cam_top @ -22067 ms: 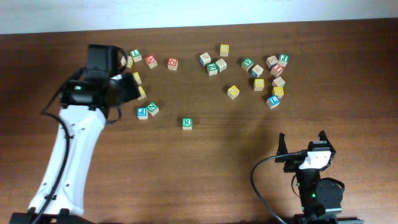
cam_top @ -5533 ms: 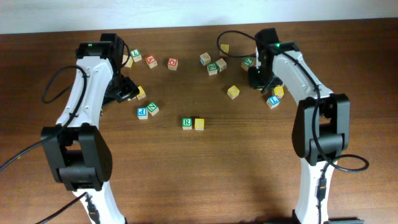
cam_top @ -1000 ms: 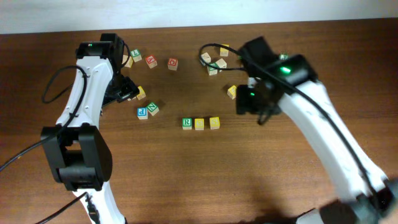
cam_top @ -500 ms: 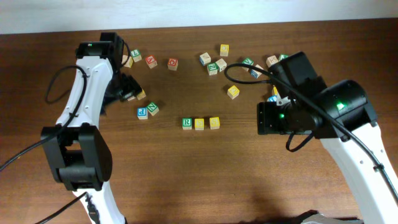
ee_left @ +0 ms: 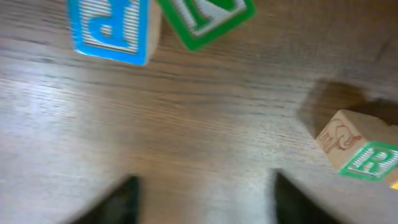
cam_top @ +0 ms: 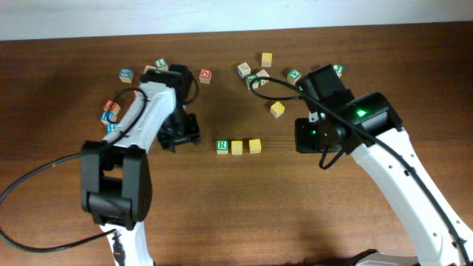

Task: Spell out RSS
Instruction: 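Lower both grippers to the ends of the R-S-S row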

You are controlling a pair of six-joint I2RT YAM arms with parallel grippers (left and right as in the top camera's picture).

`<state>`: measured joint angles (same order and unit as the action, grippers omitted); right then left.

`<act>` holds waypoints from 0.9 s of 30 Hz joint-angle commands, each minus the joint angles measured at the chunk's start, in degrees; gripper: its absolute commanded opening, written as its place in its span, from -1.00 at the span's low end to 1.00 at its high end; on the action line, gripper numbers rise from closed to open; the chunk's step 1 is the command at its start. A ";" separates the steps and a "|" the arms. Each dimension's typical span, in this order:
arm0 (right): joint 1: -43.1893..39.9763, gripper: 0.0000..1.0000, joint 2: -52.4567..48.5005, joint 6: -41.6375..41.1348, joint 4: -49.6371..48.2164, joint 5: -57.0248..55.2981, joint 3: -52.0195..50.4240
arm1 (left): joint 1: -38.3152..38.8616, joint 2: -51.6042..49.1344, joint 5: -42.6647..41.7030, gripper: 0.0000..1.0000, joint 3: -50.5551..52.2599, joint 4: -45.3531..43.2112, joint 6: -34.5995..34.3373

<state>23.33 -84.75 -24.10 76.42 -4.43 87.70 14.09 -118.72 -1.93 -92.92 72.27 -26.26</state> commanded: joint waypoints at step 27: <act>-2.89 -0.92 -29.05 4.39 -24.30 12.87 -5.16 | 2.27 -0.66 -9.70 -1.00 11.98 -21.70 7.98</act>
<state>20.73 -112.27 -21.17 52.05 4.71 83.00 16.08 -118.74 -6.26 -82.78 52.10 -20.86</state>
